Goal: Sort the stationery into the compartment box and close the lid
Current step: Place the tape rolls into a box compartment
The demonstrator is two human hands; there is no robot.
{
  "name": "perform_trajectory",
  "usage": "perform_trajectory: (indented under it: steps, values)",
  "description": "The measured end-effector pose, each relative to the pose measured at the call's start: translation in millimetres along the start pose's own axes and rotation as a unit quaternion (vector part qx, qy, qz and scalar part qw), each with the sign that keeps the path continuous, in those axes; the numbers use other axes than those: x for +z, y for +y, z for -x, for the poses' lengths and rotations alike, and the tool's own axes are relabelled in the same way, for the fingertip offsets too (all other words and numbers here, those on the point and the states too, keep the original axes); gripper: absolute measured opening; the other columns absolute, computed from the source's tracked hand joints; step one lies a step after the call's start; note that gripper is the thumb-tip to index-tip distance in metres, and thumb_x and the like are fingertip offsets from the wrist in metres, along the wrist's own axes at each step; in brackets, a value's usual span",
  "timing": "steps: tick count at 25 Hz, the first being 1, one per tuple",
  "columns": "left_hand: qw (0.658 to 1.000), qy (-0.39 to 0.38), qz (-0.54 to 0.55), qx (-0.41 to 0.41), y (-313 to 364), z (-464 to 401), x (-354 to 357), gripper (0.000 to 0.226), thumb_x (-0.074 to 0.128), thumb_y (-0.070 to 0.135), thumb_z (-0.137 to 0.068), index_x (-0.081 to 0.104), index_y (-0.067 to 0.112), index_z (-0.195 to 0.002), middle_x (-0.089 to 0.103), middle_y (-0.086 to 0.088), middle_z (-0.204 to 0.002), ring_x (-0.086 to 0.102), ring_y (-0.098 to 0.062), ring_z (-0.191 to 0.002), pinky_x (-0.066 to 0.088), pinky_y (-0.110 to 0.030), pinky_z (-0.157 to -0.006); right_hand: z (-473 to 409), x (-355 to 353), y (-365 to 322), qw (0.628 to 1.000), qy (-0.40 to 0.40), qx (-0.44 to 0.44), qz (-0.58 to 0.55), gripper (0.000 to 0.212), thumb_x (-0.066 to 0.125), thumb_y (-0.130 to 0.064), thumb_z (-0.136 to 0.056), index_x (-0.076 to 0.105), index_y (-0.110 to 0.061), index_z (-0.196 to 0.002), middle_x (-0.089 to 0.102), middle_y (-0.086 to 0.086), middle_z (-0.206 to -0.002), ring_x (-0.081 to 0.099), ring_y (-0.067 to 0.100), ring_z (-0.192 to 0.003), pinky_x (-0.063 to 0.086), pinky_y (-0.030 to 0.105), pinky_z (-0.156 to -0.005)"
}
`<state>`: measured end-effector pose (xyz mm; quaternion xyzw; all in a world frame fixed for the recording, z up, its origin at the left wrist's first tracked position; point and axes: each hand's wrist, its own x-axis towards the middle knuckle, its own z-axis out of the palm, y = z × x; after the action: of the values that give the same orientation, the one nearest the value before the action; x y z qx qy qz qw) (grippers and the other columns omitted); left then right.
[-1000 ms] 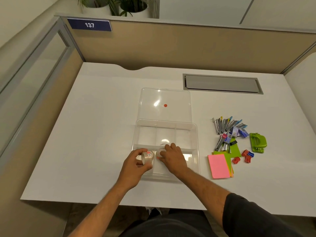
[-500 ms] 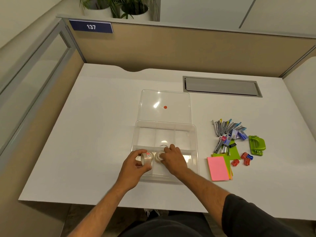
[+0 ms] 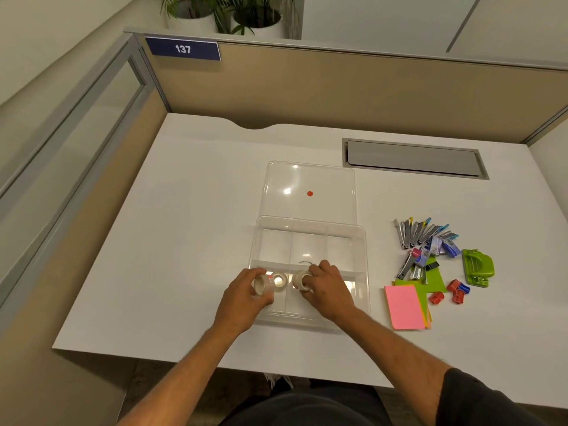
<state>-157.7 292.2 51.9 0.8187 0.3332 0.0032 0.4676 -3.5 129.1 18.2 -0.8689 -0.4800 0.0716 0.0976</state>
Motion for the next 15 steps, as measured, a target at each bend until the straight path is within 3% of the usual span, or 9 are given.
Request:
perform_trajectory:
  steps: [4,8,13,15]
  values:
    - [0.990,-0.004,-0.134,0.037,-1,-24,19,0.055,0.076,0.029,-0.074,0.057,0.028,-0.126,0.060,0.012,-0.121,0.054,-0.012,-0.106,0.043,-0.022,-0.078,8,-6,-1,0.999,0.025,0.023,-0.035,0.019,0.083,-0.028,-0.074,0.073,-0.019,-0.087,0.065,-0.003,-0.085,0.053,0.020,-0.081,0.042,0.031,-0.066]
    - [0.969,0.003,-0.234,0.075,0,-42,34,0.054,0.076,0.029,-0.078,0.057,0.021,-0.128,0.063,0.003,-0.124,0.052,-0.020,-0.110,0.046,-0.031,-0.085,15,-9,4,0.999,0.027,0.030,-0.035,0.018,0.081,-0.029,-0.077,0.071,-0.017,-0.087,0.064,-0.002,-0.085,0.052,0.020,-0.081,0.041,0.031,-0.067]
    - [0.975,0.014,-0.212,0.065,-2,-43,34,0.058,0.079,0.034,-0.077,0.058,0.023,-0.130,0.065,-0.001,-0.124,0.055,-0.024,-0.110,0.047,-0.034,-0.088,20,-13,8,0.997,0.022,0.065,-0.043,0.020,0.079,-0.031,-0.079,0.073,-0.016,-0.091,0.065,-0.001,-0.086,0.053,0.020,-0.082,0.044,0.032,-0.068]
    - [0.983,0.027,-0.178,0.033,-7,-36,26,0.065,0.081,0.038,-0.074,0.052,0.030,-0.133,0.062,-0.002,-0.115,0.058,-0.025,-0.103,0.048,-0.031,-0.083,19,-12,9,0.996,0.015,0.077,-0.050,0.021,0.077,-0.032,-0.082,0.073,-0.015,-0.095,0.065,-0.001,-0.088,0.052,0.020,-0.085,0.044,0.033,-0.071]
